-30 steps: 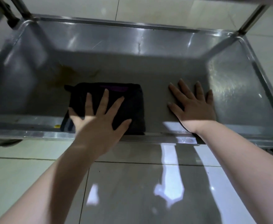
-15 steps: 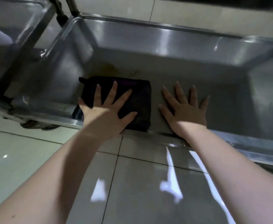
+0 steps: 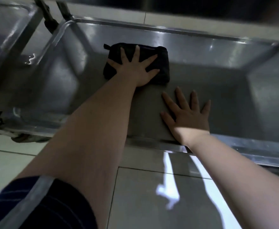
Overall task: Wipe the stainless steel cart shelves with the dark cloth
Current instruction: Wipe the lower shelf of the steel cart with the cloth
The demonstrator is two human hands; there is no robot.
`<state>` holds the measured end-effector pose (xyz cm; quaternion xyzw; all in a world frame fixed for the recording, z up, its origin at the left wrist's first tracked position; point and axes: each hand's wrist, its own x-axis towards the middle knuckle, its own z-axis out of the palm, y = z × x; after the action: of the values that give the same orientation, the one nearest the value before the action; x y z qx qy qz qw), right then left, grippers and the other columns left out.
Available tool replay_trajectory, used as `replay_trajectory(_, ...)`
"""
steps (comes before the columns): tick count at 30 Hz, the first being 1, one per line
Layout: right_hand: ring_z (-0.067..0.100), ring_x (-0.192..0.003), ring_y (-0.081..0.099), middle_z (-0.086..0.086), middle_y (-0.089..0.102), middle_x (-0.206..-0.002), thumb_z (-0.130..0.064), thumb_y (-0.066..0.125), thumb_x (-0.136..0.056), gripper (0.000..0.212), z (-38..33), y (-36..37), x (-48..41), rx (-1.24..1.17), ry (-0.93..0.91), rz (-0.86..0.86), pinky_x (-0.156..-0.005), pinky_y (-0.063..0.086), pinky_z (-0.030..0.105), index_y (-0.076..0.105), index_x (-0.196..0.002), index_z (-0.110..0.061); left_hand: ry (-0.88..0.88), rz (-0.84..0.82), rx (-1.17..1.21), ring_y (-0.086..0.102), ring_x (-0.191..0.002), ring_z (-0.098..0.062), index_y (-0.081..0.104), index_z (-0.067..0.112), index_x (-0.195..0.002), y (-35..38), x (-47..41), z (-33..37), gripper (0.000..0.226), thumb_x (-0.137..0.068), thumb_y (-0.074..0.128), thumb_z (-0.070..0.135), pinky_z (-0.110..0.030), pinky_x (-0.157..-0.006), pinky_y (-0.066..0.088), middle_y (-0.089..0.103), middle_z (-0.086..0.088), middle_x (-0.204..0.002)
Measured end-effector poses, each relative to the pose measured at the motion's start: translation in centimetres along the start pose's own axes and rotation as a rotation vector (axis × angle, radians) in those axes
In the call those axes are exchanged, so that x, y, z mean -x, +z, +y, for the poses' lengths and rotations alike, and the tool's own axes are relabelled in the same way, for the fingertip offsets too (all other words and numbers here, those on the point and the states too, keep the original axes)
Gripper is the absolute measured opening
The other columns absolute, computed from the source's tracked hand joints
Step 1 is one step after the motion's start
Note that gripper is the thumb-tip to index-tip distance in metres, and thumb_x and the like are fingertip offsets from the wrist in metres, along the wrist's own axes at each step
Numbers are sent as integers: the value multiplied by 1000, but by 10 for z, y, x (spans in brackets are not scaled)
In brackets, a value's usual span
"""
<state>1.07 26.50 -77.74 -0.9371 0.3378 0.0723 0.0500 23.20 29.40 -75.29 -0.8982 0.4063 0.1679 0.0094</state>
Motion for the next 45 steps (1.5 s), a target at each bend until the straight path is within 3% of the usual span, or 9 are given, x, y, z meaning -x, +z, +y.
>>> replay_trajectory(7, 31, -151, -12, -15, -7, -164, -68, 21, -93, 61, 2, 1, 8, -35, -8, 13, -114, -7, 65, -3, -149, -58, 59, -14, -46, -20, -147, -39, -7, 64, -145, 17, 51, -26, 65, -87, 16, 81, -78, -106, -5, -22, 9, -163)
replay_trajectory(14, 31, -151, -10, -17, -6, -164, -73, 11, -87, 64, 1, 3, 11, -36, -8, 37, -115, -7, 64, -4, -147, -60, -26, -3, -170, -17, -148, -38, -37, 69, -125, 54, 174, -71, 66, -65, -17, 85, -74, -108, 7, -28, 10, -160)
replay_trajectory(18, 32, -151, -11, -16, -7, -164, -72, 8, -84, 67, 0, 5, 11, -25, 3, 25, -116, -9, 63, -7, -148, -60, -77, -16, -110, -24, -146, -40, -31, 69, -129, 52, 163, -63, 66, -70, -9, 90, -78, -105, 1, -33, 11, -158)
replay_trajectory(23, 32, -151, -11, -15, -8, -164, -73, 0, -79, 70, 1, 5, 10, -20, 5, 26, -115, -8, 63, -8, -148, -59, -56, 37, 4, -22, -146, -42, -7, 65, -144, 21, 62, -43, 63, -87, 15, 80, -81, -103, -6, -23, 7, -162)
replay_trajectory(29, 29, -151, -11, -17, -7, -164, -73, 6, -81, 68, 5, 2, 4, -34, 8, 6, -116, -8, 63, -7, -146, -60, -45, 0, 25, -23, -146, -41, -4, 60, -148, -3, 0, -29, 67, -89, 19, 81, -80, -104, -7, -22, 6, -163)
replay_trajectory(35, 29, -151, -10, -18, -7, -164, -74, 3, -76, 71, 6, 3, 5, -45, 3, 9, -115, -7, 64, -4, -146, -61, -8, 17, -40, -16, -149, -36, -7, 65, -143, 15, 64, -51, 63, -87, 17, 81, -77, -107, -1, -19, 12, -163)
replay_trajectory(40, 29, -151, -12, -18, -9, -164, -71, 16, -90, 61, 6, 0, 2, -25, 7, -17, -114, -8, 65, -3, -147, -61, -11, 69, -164, -14, -149, -35, -22, 69, -135, 51, 160, -88, 68, -71, -6, 88, -72, -109, 8, -21, 12, -162)
replay_trajectory(45, 43, -145, -25, -24, -12, -161, -53, 31, -100, 55, -40, -12, 1, -244, 152, 32, -111, -17, 63, 7, -149, -58, -31, 48, -130, -18, -148, -35, -20, 68, -137, 50, 165, -88, 68, -75, 2, 83, -74, -108, 3, -23, 12, -161)
